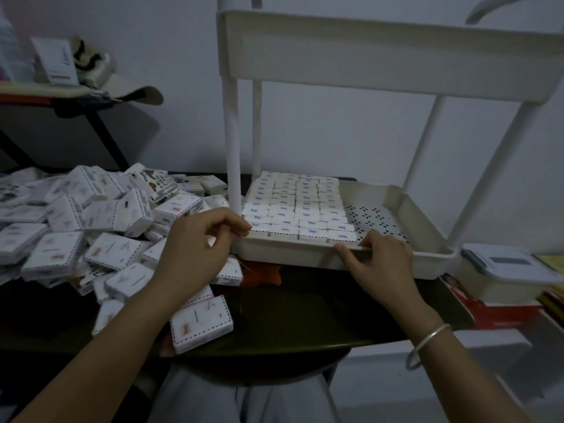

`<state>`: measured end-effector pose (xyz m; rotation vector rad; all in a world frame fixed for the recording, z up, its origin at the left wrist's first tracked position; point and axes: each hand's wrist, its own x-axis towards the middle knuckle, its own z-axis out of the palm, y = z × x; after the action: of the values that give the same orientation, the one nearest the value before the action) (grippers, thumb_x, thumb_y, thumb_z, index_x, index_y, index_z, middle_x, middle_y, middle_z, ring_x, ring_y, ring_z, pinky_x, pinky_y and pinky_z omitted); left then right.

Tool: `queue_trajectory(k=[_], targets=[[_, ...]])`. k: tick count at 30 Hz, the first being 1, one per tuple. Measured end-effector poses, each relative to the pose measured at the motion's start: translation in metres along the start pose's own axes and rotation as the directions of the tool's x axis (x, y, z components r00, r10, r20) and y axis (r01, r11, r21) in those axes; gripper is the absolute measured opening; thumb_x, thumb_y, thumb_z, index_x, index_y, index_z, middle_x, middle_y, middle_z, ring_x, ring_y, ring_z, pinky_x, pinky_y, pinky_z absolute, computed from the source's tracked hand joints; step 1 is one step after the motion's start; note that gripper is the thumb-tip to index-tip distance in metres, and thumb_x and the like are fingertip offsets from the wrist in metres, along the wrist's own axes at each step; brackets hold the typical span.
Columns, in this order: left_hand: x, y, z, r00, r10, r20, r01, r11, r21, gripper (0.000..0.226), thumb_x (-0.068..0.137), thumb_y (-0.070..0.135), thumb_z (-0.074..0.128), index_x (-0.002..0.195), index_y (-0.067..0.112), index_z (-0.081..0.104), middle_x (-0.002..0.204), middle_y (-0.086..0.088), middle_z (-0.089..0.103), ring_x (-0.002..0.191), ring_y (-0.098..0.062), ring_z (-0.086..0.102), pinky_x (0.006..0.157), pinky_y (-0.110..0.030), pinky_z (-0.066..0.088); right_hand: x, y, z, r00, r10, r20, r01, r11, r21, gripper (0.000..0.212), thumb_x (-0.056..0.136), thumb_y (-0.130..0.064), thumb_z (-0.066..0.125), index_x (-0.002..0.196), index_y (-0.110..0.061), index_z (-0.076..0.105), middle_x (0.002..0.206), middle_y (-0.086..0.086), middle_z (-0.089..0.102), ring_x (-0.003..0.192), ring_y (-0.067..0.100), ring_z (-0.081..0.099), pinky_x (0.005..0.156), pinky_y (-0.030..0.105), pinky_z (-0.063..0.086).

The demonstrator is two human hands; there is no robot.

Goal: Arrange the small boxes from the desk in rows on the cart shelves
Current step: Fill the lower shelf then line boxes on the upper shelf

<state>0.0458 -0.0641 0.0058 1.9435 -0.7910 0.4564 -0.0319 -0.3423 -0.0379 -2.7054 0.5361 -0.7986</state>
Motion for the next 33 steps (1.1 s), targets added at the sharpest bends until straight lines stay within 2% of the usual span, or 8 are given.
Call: queue_trajectory(k=[3,5,7,9,14,22,28,33], targets=[[-0.004,-0.001,-0.01,1.0,-0.006,-0.01,0.006,1.0,0.006,0.034,0.093,-0.005,0.051,0.091,0.021,0.073,0.088,0.015,0.072,0.084,0.002,0.067,0.074,-0.008,0.05,-0.003,-0.003,-0.003,1.0,0.015,0.018,-0.015,1.0,0.014,0.046,0.083,-0.067,0.05,0.093,-0.022,0.057,0.086,-0.004,0.058,0.086,0.014,0.054,0.091,0.037,0.041],[-0.007,-0.002,-0.018,1.0,-0.015,-0.019,0.016,1.0,0.026,0.034,0.093,-0.003,0.05,0.092,0.022,0.073,0.089,0.014,0.072,0.084,0.001,0.068,0.075,-0.013,0.053,-0.01,-0.01,-0.003,0.998,0.038,-0.056,-0.032,0.995,0.097,0.047,0.086,-0.055,0.058,0.114,-0.018,0.054,0.109,0.001,0.059,0.102,0.017,0.053,0.097,0.035,0.042],[-0.012,-0.005,-0.027,0.999,-0.033,-0.014,0.034,0.997,0.068,0.034,0.093,-0.001,0.051,0.091,0.026,0.072,0.088,0.017,0.071,0.084,0.001,0.067,0.074,-0.018,0.054,-0.024,-0.028,-0.005,0.982,-0.016,-0.188,0.046,0.987,0.156,0.048,0.088,-0.04,0.063,0.126,-0.015,0.048,0.125,0.005,0.052,0.117,0.019,0.048,0.103,0.03,0.036],[-0.019,-0.008,-0.035,0.999,-0.043,0.03,0.038,0.99,0.139,0.03,0.092,0.004,0.056,0.093,0.029,0.072,0.089,0.021,0.069,0.086,0.002,0.064,0.074,-0.022,0.052,-0.037,-0.052,-0.006,0.953,-0.155,-0.26,0.198,0.969,0.148,0.038,0.088,-0.026,0.065,0.121,-0.017,0.051,0.121,0.003,0.052,0.114,0.017,0.048,0.099,0.026,0.034],[-0.041,-0.015,-0.055,0.988,-0.074,0.137,0.026,0.945,0.325,0.022,0.091,0.015,0.061,0.097,0.034,0.069,0.095,0.024,0.064,0.09,0.005,0.058,0.075,-0.018,0.045,-0.049,-0.109,0.022,0.914,-0.404,0.033,0.359,0.844,0.399,0.024,0.089,-0.011,0.057,0.109,-0.023,0.06,0.107,-0.007,0.058,0.103,0.01,0.053,0.086,0.028,0.047],[-0.067,-0.025,-0.066,0.956,-0.082,0.281,-0.043,0.911,0.411,0.018,0.084,0.04,0.054,0.099,0.039,0.065,0.097,0.024,0.057,0.099,-0.002,0.05,0.085,-0.029,0.04,-0.028,-0.15,0.05,0.813,-0.534,0.232,0.424,0.817,0.392,0.037,0.099,-0.027,0.049,0.135,-0.021,0.05,0.127,0.001,0.059,0.118,0.019,0.051,0.093,0.04,0.047],[-0.074,-0.028,-0.066,0.923,-0.01,0.385,-0.185,0.865,0.466,0.044,0.076,0.063,0.053,0.106,0.036,0.069,0.106,0.021,0.056,0.109,-0.006,0.042,0.098,-0.028,0.021,-0.021,-0.154,0.051,0.795,-0.535,0.286,0.42,0.826,0.377,0.05,0.095,-0.037,0.056,0.141,-0.019,0.046,0.13,0.002,0.056,0.121,0.018,0.047,0.097,0.029,0.04],[-0.072,-0.03,-0.064,0.868,0.008,0.497,-0.268,0.85,0.453,0.063,0.068,0.074,0.053,0.11,0.03,0.071,0.107,0.019,0.057,0.113,-0.01,0.044,0.097,-0.031,0.026,-0.023,-0.151,0.046,0.831,-0.488,0.265,0.345,0.828,0.443,0.057,0.083,-0.043,0.07,0.134,-0.023,0.052,0.112,-0.009,0.044,0.099,0.0,0.045,0.082,0.013,0.038]])
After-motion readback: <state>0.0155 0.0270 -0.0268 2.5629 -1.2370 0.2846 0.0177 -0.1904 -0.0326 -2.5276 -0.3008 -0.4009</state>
